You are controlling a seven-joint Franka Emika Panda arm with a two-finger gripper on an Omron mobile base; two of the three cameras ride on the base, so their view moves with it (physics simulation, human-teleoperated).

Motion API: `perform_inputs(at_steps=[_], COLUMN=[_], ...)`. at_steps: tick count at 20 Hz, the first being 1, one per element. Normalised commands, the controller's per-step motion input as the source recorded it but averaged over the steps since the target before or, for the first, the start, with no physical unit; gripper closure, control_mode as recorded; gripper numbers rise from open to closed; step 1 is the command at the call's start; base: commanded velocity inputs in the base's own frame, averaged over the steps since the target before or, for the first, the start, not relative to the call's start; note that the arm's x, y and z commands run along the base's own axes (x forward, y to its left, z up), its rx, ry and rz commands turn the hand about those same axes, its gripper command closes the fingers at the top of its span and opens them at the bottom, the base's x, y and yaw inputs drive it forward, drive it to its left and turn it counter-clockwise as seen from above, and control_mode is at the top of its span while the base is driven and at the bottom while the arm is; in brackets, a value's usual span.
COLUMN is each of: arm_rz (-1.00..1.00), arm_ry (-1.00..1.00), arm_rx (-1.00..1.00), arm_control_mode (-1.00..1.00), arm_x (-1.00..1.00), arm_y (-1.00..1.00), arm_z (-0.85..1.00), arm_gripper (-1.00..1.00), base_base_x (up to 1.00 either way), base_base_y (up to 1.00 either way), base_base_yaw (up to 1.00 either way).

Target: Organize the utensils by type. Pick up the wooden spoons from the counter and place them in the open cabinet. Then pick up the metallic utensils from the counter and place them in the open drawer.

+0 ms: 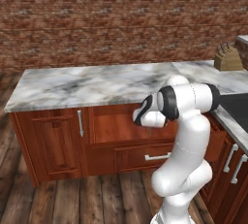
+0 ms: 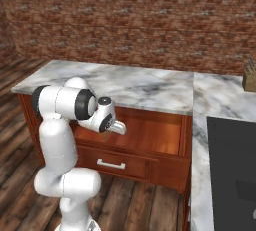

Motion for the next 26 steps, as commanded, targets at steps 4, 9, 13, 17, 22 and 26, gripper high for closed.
perform_inputs(at_steps=[4,9,13,17,22,26], arm_rz=[0.00,0.02,0.03,0.03,0.01,0.00], arm_ry=[-0.07,-0.03,-0.06,-0.11,-0.11,-0.10], arm_rx=[0.00,0.00,0.01,0.00,0.00,0.00], arm_control_mode=[-1.00,-1.00,-1.00,-1.00,-1.00,-1.00], arm_x=[0.50,0.54,0.50,0.11,-0.02,-0.31], arm_y=[-0.17,-0.38,-0.51,-0.39,-0.10,0.00], arm_z=[-0.74,-0.63,-0.65,-0.61,-0.48,-0.41], arm_gripper=[1.00,1.00,1.00,1.00,1.00,1.00], base_base_x=[0.00,0.00,0.00,0.00,0.00,0.00], base_base_y=[0.00,0.00,0.00,0.00,0.00,0.00], base_base_yaw=[0.00,0.00,0.00,0.00,0.00,0.00])
